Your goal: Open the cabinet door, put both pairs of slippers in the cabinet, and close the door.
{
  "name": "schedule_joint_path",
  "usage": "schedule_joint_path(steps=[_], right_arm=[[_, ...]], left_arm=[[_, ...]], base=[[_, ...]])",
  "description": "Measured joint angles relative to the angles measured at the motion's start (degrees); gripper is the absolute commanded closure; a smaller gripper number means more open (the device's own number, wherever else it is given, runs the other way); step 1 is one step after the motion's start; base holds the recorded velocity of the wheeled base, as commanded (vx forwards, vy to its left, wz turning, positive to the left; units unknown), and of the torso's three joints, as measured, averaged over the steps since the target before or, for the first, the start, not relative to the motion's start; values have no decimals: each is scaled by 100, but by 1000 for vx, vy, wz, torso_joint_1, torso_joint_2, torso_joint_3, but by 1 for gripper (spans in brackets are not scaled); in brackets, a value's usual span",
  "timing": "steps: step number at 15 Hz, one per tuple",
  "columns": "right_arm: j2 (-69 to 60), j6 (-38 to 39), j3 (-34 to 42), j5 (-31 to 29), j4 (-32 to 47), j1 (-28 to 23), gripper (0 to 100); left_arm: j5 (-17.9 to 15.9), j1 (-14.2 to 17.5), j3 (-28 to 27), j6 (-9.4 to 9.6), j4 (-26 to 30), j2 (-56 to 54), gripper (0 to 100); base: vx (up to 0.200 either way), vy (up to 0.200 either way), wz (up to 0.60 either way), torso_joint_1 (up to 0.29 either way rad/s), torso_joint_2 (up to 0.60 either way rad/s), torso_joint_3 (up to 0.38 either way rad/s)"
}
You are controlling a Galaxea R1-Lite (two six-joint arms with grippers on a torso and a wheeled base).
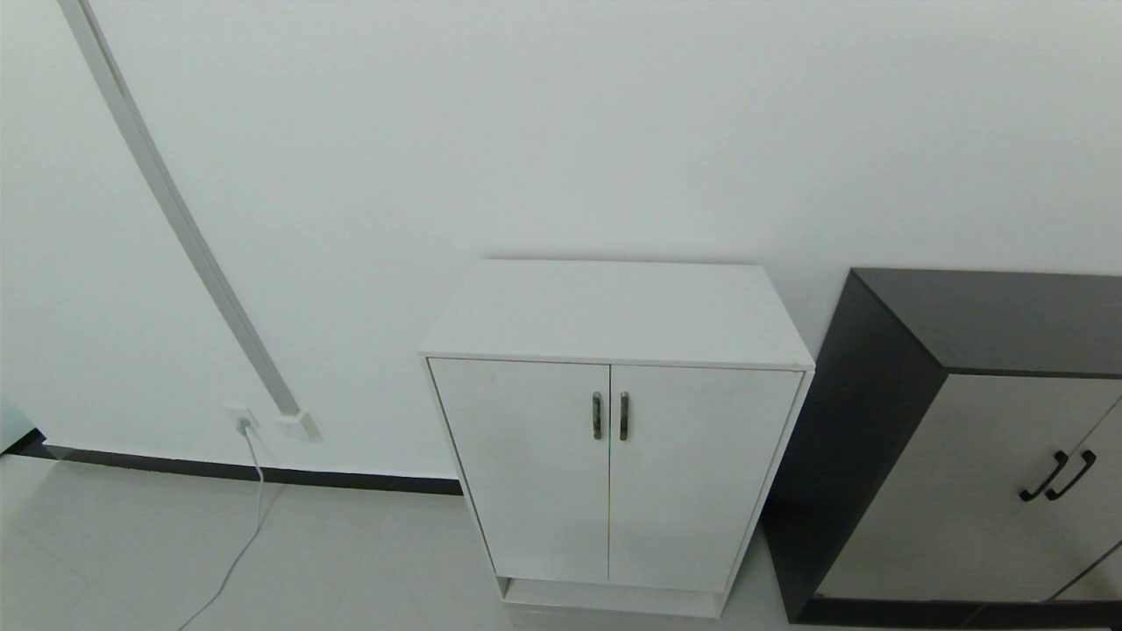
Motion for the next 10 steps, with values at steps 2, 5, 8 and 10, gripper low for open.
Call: schedule_joint_path(steps=[2, 5, 8, 10], right_arm=[[-568, 2, 0, 0, 0, -336, 100], [-1250, 17, 0, 2, 0, -673, 100], [-1652, 28, 0, 0, -2, -850, 100], [-1866, 28, 0, 2, -2, -955, 100]], left_arm=[[0, 0, 0, 0, 0, 0, 100], [0, 2, 0, 0, 0, 0, 100], [0, 0, 0, -2, 0, 0, 100], [0, 5, 0, -2, 0, 0, 100]], base=[[0, 0, 0, 0, 0, 0], [0, 0, 0, 0, 0, 0], [0, 0, 0, 0, 0, 0], [0, 0, 0, 0, 0, 0]])
